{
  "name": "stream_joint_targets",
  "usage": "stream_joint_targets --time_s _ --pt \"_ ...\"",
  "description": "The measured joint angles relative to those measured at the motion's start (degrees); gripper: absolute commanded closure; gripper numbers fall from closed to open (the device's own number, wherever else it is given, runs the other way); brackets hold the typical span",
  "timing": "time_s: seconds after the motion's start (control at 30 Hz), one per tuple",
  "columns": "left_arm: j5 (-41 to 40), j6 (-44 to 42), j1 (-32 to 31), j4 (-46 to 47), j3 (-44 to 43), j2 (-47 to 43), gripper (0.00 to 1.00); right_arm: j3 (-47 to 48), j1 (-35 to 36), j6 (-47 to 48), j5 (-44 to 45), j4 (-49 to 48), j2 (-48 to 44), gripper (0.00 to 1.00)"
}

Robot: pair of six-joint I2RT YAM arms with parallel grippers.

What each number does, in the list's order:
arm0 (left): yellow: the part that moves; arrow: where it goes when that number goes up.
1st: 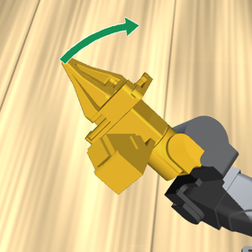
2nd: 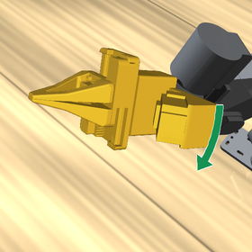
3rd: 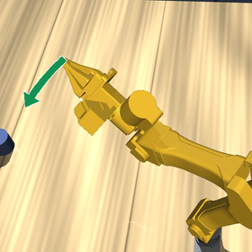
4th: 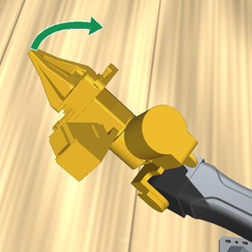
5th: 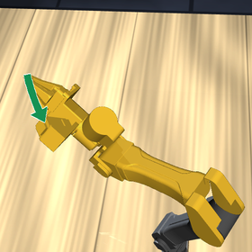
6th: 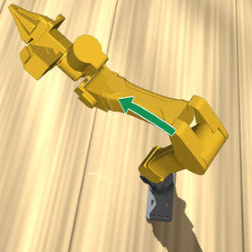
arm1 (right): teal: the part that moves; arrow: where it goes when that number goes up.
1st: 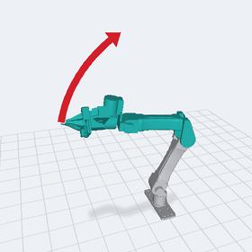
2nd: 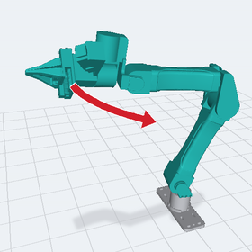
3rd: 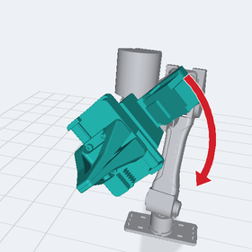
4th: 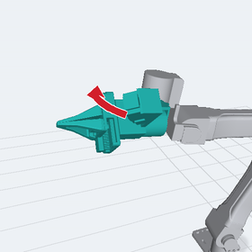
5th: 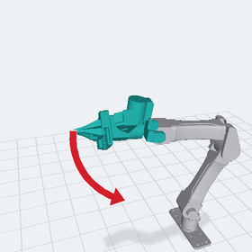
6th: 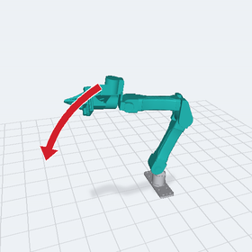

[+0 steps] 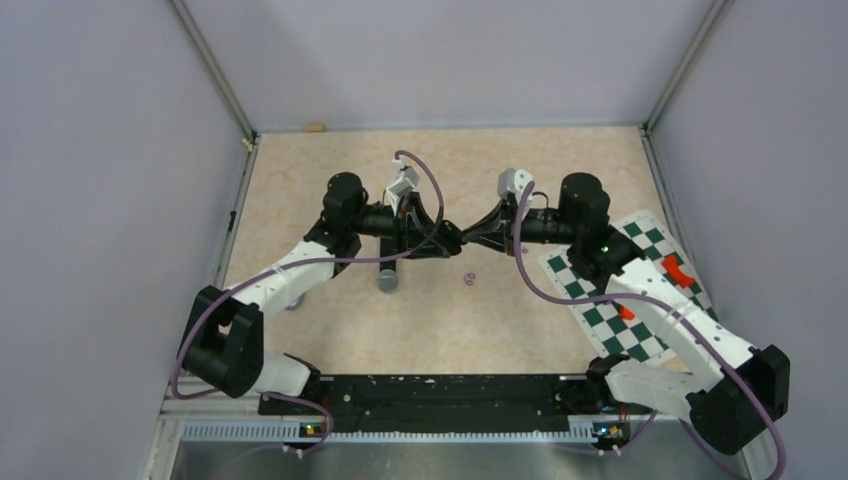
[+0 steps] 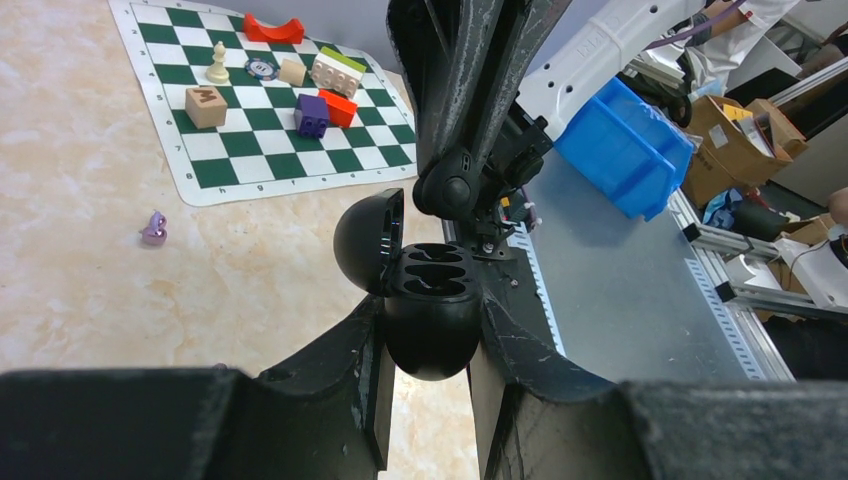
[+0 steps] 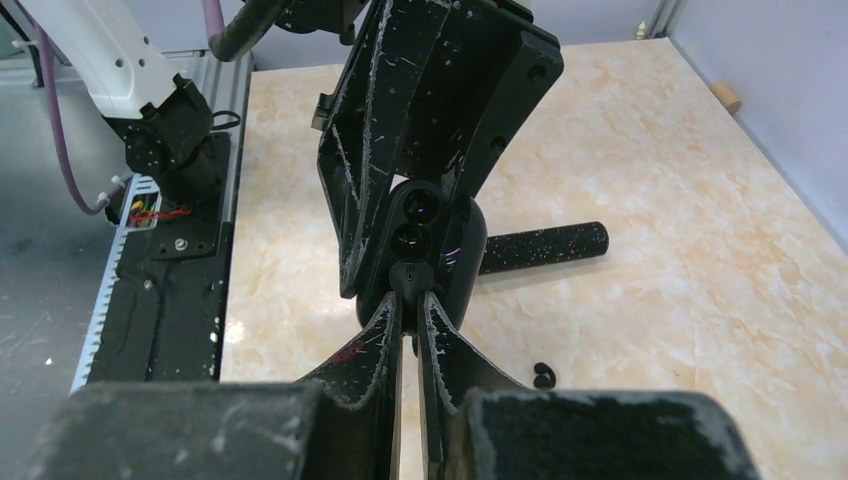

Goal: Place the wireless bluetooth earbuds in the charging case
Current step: Insert the right earbud into the right side groove of the charging case.

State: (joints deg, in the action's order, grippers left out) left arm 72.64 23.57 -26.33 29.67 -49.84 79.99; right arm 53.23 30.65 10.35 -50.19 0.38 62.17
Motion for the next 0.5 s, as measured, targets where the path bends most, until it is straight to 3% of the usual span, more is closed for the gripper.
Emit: stream_joint_targets --time_s 0.5 --pt "0.0 -0.83 -0.04 -1.38 -0.11 0.0 0.99 0.0 1.46 1.55 0.66 0.5 1.9 0.94"
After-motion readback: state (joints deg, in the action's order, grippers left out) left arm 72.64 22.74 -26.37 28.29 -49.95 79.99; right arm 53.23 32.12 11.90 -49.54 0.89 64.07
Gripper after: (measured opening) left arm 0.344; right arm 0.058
